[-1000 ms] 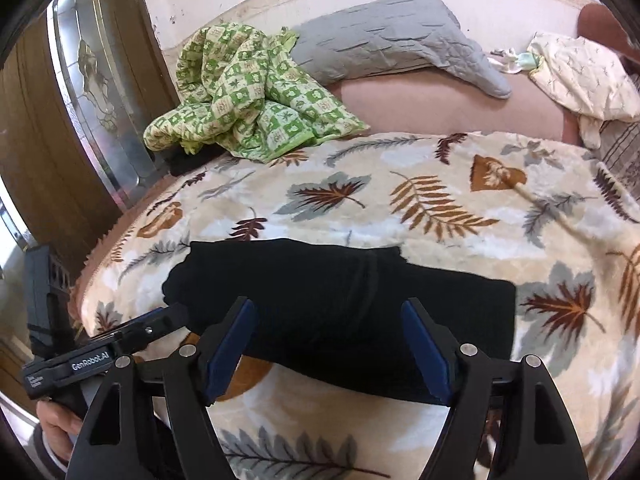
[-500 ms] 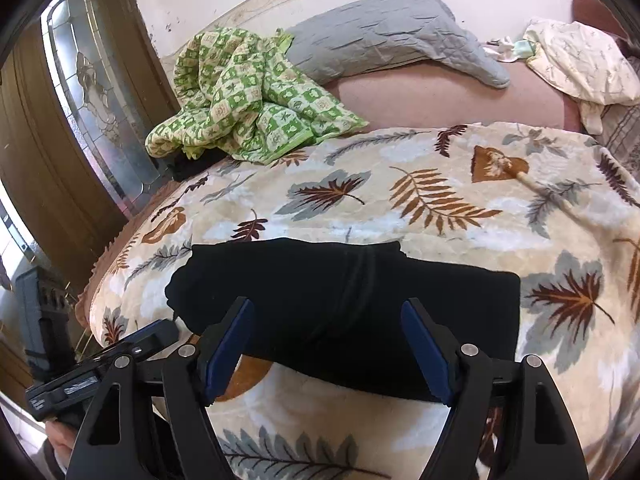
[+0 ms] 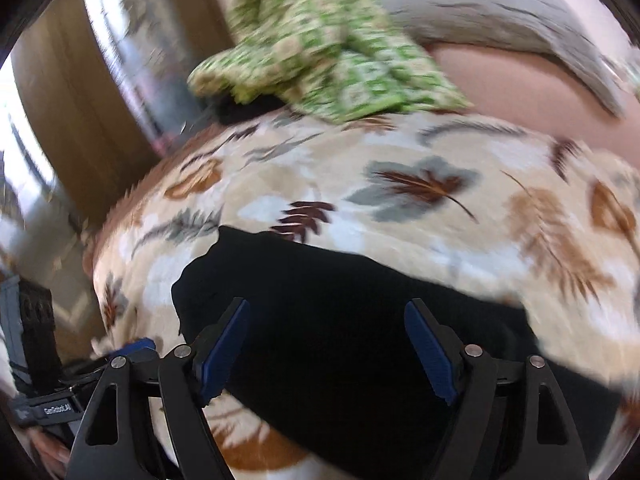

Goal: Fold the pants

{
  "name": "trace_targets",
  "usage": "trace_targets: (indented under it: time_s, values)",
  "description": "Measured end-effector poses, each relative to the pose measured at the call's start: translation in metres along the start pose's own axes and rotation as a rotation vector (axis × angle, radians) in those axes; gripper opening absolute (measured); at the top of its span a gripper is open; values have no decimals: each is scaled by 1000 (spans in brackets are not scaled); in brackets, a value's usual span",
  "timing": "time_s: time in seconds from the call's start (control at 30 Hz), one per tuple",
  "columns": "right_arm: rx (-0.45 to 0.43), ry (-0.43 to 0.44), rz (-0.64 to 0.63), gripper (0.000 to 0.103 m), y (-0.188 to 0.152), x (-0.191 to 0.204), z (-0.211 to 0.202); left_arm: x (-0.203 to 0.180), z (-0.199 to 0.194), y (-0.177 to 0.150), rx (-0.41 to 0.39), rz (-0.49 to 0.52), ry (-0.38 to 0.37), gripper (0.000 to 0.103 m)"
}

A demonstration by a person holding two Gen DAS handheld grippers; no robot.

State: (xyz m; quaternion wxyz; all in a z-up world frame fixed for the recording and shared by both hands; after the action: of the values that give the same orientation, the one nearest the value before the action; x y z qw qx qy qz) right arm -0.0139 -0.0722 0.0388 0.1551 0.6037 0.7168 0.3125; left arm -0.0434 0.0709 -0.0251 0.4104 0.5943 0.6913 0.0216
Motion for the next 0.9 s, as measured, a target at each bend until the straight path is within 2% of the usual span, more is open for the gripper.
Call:
trace_targets:
  time_s: [0.13,0.37,0.53,0.8,0.9]
  values:
    - [19,15,-62,82,14,20,21,5,10,5,8,5,47,88]
    - [46,41,-52,82,23,26,44,4,15,8,-11,40,83,88]
    - [53,55,-47,82,28,24,51,3,19,12,-19,44,74,88]
    - [83,70,-95,82,38,35,71,0,22,16,-24,6,14,101]
    - [97,84,-138,83,43,43,81,0,24,19,-33,-1,1,103]
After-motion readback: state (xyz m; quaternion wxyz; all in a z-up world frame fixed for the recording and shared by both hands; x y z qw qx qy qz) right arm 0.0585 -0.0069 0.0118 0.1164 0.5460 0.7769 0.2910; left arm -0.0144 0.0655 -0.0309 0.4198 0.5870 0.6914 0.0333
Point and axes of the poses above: each gripper's, at about its wrist camera, not at the fingertips, and z roughly the way its jaws point, x to its left, y to its top, the point moved 8 cm from there along z, roughly the way its jaws point, and after that the axes turned 2 degrees about -y, right-handed, at the moved point
